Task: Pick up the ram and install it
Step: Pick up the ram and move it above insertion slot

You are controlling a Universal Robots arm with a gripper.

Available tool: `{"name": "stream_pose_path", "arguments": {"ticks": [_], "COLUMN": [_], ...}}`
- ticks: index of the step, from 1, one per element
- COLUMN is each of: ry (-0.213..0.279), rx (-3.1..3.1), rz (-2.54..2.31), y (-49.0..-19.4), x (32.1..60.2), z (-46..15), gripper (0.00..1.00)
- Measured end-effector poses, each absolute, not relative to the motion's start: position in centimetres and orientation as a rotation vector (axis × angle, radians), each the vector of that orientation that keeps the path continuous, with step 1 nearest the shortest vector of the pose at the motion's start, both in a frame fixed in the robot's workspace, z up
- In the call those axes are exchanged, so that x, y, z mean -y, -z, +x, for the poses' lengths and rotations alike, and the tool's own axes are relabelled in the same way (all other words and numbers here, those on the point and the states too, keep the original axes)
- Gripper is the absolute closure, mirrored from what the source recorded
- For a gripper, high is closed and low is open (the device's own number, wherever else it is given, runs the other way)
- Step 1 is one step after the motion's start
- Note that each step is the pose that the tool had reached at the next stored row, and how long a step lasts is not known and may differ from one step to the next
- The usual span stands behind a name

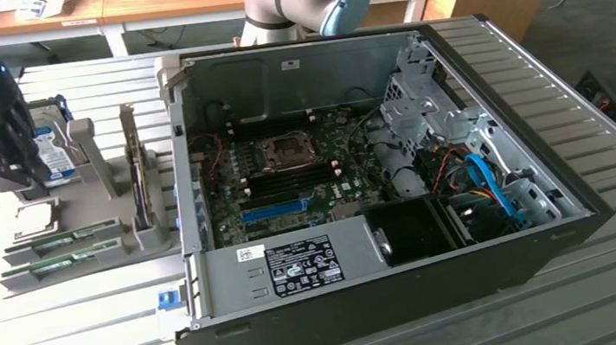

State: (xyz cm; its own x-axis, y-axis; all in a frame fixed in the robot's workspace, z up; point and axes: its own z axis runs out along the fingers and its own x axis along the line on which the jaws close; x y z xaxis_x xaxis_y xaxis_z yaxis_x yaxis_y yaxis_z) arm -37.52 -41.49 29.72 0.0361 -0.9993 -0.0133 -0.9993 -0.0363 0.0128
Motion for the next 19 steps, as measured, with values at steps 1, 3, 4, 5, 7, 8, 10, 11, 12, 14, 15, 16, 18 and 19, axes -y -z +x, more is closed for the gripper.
{"name": "stream_pose_path", "arguments": {"ticks": [1,3,4,5,7,8,10,11,12,14,15,16,18,19], "ry": [-0.029,-0.029,-0.029,-0.029,-0.029,-0.029,-0.029,-0.029,-0.029,-0.029,-0.029,-0.029,-0.029,-0.029], "rx": [-2.181,-2.181,-2.181,-2.181,-2.181,-2.181,-2.181,-2.181,-2.181,-2.181,-2.181,-2.181,-2.181,-2.181], "rz": [-2.261,-2.261,-2.261,-2.261,-2.261,-2.261,-2.261,-2.261,-2.261,-2.261,-2.261,-2.261,-2.261,-2.261], "y": [-29.5,-29.2,-29.0,-28.8,-28.4,-28.3,-27.9,-27.7,-27.5,-27.2,-27.0,-26.9,-26.5,-26.3], "x": [41.5,41.5,41.5,41.5,41.5,41.5,41.5,41.5,41.5,41.5,41.5,41.5,41.5,41.5], "z": [-37.5,-37.5,-37.5,-37.5,-37.5,-37.5,-37.5,-37.5,-37.5,-37.5,-37.5,-37.5,-37.5,-37.5], "gripper": [0.64,0.64,0.64,0.64,0.64,0.64,0.64,0.64,0.64,0.64,0.64,0.64,0.64,0.64]}}
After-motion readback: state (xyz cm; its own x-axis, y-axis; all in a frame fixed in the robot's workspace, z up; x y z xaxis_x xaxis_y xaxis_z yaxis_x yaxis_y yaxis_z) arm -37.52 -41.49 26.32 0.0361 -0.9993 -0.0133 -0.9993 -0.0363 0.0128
